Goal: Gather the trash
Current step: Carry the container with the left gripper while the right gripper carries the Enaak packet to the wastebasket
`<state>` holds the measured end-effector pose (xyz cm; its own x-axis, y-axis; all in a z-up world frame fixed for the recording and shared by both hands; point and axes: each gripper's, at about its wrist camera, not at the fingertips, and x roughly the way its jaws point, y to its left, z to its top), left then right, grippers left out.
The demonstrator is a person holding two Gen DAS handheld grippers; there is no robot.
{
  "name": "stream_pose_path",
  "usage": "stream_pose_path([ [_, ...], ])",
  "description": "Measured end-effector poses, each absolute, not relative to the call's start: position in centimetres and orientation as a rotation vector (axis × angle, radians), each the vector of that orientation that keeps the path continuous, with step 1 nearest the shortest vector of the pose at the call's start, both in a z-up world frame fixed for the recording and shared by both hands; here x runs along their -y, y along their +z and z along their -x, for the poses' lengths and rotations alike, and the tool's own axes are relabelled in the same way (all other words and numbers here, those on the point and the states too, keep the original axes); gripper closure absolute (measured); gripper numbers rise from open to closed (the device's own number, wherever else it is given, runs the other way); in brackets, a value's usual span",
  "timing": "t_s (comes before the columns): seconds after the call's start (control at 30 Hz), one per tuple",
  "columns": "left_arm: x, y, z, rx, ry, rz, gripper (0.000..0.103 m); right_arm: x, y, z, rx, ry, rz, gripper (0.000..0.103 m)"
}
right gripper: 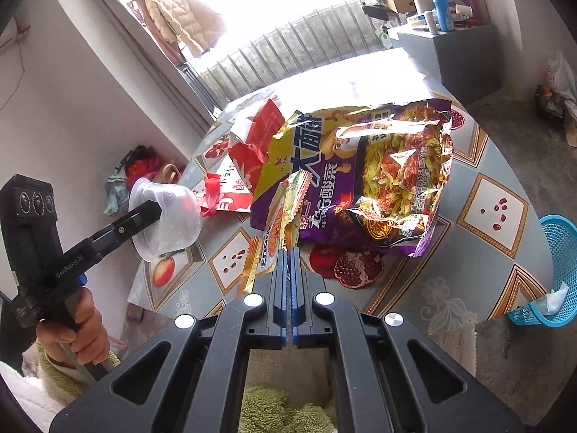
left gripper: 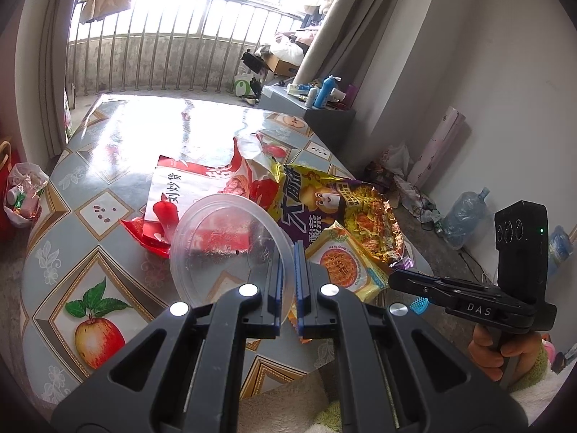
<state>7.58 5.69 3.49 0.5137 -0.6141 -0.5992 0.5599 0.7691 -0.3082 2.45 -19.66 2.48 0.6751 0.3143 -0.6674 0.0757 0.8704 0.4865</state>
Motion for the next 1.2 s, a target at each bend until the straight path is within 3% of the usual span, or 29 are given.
stream_pose_path([
  [0.6, 0.3, 8.6, -6.0, -0.669, -0.866, 0.014, 0.099, 23.9, 7.0, 0.9, -0.625, 0.09, -0.538, 0.101],
  [0.93, 10.5, 11.5, -4.8, -0.619, -1.077, -0.089, 0.099, 31.7, 8.9, 6.5, -0.46, -0.092, -0.615, 0.101],
  [1.2, 21.8, 10.8, -2.0, -0.669, -1.266, -0.187, 0.099, 38.9, 7.2, 12.4, -0.394, -0.308, -0.698, 0.101],
])
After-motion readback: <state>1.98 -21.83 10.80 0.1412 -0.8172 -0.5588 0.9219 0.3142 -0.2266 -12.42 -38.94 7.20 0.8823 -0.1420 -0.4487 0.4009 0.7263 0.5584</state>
